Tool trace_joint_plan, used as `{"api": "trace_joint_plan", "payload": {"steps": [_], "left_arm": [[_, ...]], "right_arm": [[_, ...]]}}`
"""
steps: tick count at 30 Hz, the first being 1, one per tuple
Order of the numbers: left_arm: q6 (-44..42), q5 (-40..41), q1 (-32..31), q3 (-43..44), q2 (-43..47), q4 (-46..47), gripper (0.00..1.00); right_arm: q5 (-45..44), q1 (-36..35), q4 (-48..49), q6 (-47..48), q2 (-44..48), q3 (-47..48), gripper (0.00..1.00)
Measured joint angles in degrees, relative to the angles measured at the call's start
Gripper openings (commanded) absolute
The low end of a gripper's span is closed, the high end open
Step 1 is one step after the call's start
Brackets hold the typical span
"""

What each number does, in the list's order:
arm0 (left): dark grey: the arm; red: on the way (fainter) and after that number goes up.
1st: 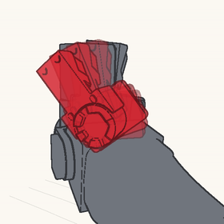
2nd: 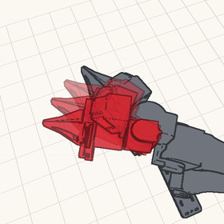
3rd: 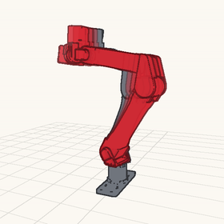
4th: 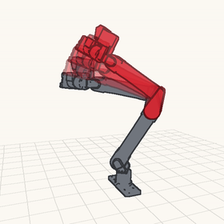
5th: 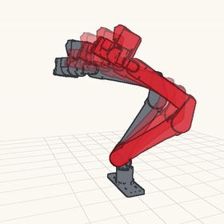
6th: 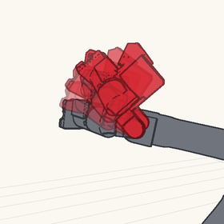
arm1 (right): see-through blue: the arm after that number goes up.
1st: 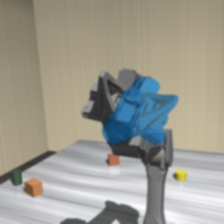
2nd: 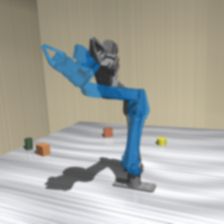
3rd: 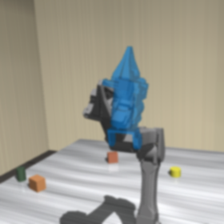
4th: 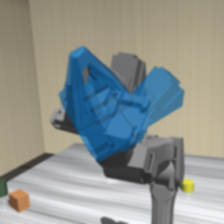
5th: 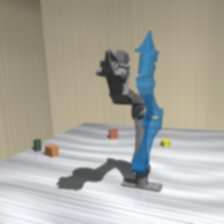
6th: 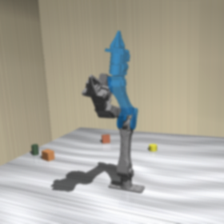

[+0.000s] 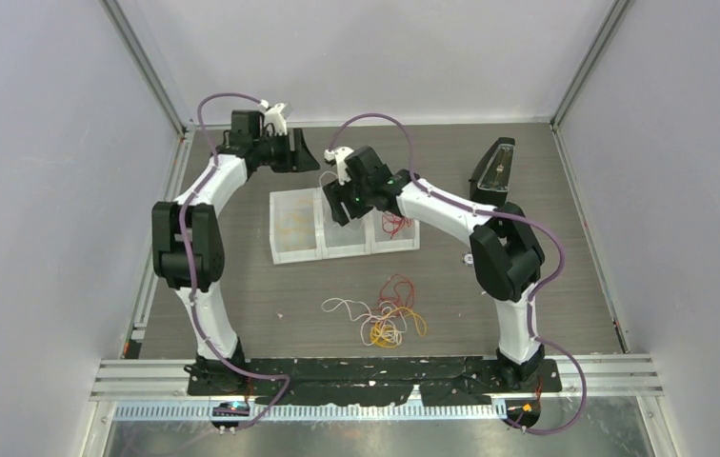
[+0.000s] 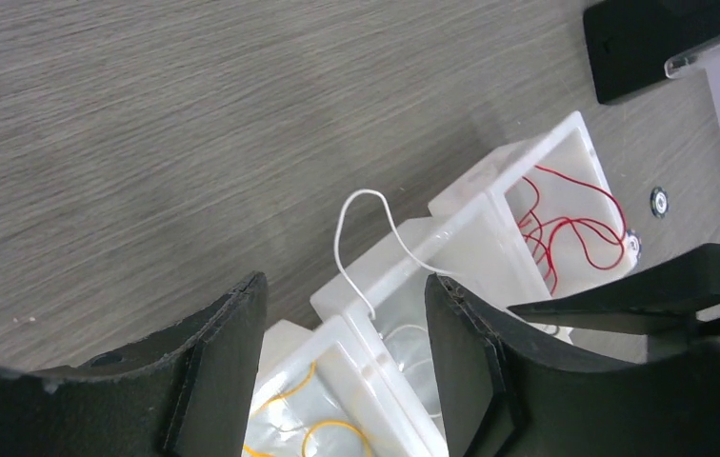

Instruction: Untangle the cables

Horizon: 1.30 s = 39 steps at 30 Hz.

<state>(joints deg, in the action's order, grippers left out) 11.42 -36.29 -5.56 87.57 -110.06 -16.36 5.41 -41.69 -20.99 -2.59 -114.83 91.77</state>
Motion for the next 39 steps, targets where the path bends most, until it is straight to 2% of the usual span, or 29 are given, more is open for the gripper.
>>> {"api": "trace_joint_plan", "payload": {"steps": [6,12,17,20,26,27,30,39], "left_arm": [[0.4,0.2,-0.8,2.4,-4.2,-0.2,0.58],[0.5,0.1,-3.2,4.7,-7.1,-0.1,0.48],[0.7,-0.1,-4.5,5.9,-9.2,-0.2,0.46],[0.8,0.4,-4.8,6.3,-10.1,-0.2,0.47],[0.8,3.4,-4.8,6.3,-10.3,-0.3,0.58],[0.8,3.9,-4.8,6.3,-10.3,-0.3,0.55],[0.7,5.1,-4.8,6.4,-10.3,-0.6,0.39],[0.0,2.0,-4.9,7.1,-10.3,-1.9,0.0]], "right_arm": [[3.5,2.8,-1.8,-1.2,1.6,0.0,0.8],[6.7,6.6,-2.3,-2.8,6.6,0.0,0.82],[8.8,9.6,-2.7,-3.8,10.3,-0.7,0.81],[9.9,11.1,-3.0,-4.0,12.3,-2.4,0.81],[11.3,12.8,-3.7,-4.1,14.7,-6.5,0.81],[11.4,12.8,-4.0,-4.1,14.7,-6.8,0.8],[12.0,12.8,-4.0,-4.1,14.8,-7.7,0.76],[13.9,12.8,-3.5,-4.5,14.7,-10.2,0.53]]}}
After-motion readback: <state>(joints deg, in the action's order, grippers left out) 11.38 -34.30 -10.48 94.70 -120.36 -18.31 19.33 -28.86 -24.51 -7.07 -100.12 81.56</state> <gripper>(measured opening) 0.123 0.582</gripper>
